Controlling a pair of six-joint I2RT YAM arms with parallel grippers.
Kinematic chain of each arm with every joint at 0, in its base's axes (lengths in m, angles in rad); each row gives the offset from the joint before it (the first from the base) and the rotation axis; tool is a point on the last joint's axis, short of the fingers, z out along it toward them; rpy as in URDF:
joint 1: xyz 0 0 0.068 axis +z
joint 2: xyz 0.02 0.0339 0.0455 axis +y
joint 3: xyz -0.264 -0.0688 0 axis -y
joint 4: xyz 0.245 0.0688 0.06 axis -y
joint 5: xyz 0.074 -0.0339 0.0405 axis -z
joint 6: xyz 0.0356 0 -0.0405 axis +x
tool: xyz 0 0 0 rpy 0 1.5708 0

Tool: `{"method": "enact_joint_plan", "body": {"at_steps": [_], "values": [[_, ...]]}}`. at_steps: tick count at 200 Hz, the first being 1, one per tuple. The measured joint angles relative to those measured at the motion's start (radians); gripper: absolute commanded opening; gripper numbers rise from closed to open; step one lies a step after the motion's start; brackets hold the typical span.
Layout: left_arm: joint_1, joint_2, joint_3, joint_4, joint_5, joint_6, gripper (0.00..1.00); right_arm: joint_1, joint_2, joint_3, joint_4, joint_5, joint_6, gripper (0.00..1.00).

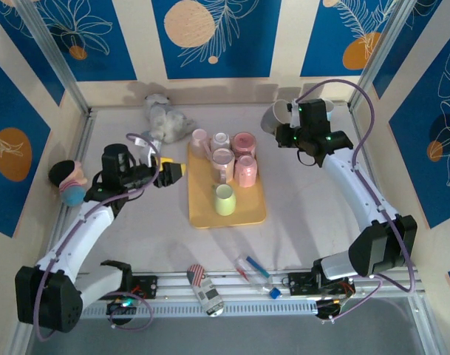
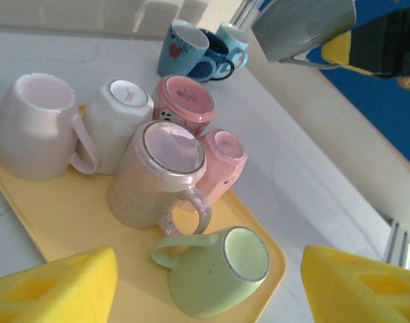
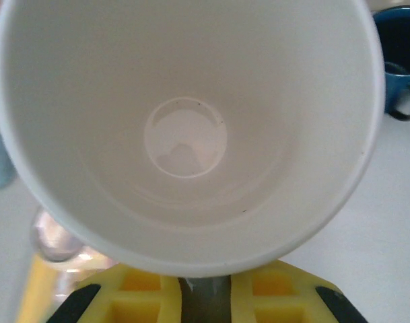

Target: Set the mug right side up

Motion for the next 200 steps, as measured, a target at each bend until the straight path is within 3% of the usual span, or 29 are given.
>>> {"method": "enact_joint_plan", "body": {"at_steps": [41, 91, 200], "values": [[-0.078, 0.037, 0.023, -0.015, -0.165, 0.017, 0.73, -0.061, 0.025, -0.066, 0.027, 0.047, -0.123, 0.0], [-0.092, 0.082, 0.043, -0.061, -0.287, 0.006, 0.73, -0.077, 0.184, -0.061, 0.086, 0.129, -0.241, 0.0], [-0.095, 0.141, 0.061, -0.132, -0.167, 0.089, 0.74, -0.07, 0.424, 0.077, 0.097, 0.166, -0.27, 0.0]]}}
